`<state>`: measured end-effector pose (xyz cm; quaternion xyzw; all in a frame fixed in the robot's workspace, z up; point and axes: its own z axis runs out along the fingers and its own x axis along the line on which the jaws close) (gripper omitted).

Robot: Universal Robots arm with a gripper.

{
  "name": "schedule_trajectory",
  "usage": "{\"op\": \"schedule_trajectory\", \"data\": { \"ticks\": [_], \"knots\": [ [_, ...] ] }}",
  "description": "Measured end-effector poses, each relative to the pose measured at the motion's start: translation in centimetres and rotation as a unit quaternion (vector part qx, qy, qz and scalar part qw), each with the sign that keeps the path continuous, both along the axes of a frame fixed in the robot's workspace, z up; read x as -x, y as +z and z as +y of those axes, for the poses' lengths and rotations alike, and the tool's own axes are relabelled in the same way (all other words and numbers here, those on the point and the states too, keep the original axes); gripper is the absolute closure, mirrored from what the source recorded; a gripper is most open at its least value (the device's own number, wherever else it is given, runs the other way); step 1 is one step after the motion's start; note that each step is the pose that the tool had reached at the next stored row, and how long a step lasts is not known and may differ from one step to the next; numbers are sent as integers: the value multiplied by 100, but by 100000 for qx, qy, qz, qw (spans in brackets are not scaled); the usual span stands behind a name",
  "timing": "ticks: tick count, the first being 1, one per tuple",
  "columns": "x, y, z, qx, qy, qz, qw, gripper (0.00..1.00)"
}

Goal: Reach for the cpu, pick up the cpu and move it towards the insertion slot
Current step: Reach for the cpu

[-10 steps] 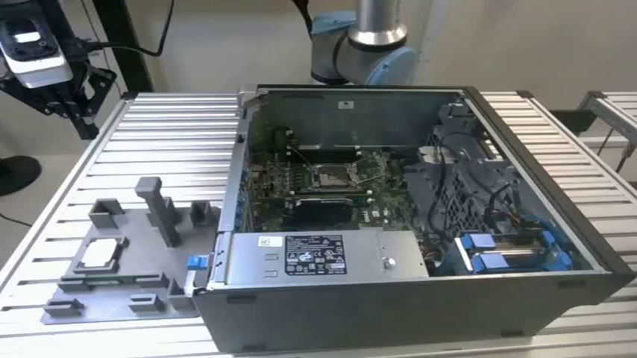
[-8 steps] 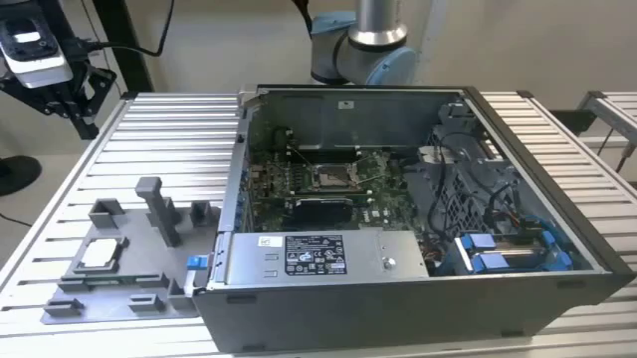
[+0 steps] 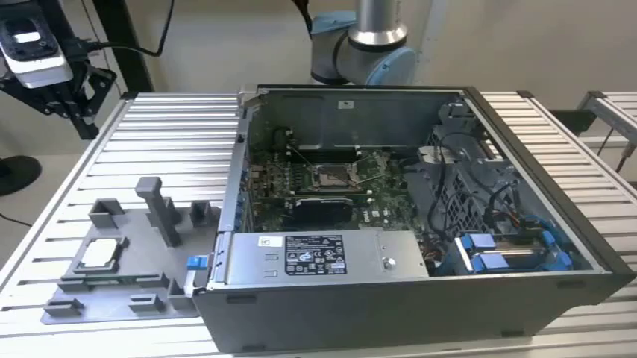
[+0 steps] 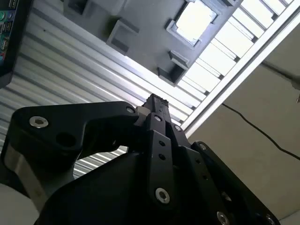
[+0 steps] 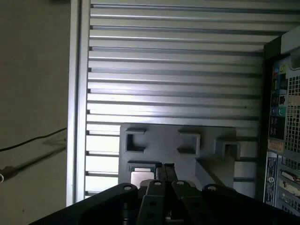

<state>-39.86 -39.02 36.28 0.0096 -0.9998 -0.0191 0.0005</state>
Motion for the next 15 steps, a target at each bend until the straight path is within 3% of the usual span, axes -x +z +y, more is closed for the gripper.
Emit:
{"op": "schedule_trajectory", "data": {
  "ticks": [2, 5, 10, 15],
  "knots": [
    [6, 1, -7, 5, 5, 6, 100000, 100],
    [29, 0, -79, -1, -1, -3, 100000, 100],
    [63, 0, -247, 2, 1, -2, 100000, 100],
    [82, -2, -468, -1, -3, -6, 100000, 100]
  ]
}}
